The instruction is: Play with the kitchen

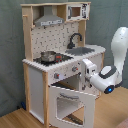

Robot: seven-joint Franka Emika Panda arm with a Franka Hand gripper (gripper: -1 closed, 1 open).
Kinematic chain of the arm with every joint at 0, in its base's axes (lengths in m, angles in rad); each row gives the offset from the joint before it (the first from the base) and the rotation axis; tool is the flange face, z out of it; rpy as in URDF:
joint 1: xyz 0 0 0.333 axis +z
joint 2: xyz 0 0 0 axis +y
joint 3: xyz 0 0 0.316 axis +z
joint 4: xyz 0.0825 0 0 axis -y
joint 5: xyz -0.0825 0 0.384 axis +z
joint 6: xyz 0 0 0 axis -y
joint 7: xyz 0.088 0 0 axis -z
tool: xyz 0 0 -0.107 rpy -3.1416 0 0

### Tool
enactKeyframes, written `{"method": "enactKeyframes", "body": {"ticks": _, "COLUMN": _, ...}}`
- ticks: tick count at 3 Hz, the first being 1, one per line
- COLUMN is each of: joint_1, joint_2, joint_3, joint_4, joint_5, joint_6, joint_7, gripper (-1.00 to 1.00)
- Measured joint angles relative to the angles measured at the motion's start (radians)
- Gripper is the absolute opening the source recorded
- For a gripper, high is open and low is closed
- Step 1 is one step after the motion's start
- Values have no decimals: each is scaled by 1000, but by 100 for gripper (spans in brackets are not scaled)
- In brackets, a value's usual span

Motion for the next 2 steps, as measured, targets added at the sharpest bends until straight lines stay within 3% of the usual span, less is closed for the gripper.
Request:
{"method": "enactKeyframes", "body": {"ticks": 1, "joint_1": 6, "joint_2": 0, "joint_3": 19, "joint_4": -2, "joint_5": -23, "joint_6": 0, "joint_7": -106, "gripper": 100}}
{"method": "enactKeyframes", "body": {"ticks": 2, "joint_1": 16, "joint_2": 0, "joint_3": -20, "joint_4": -30, "joint_5": -52, "joint_6": 58, "joint_7": -168, "gripper": 100}}
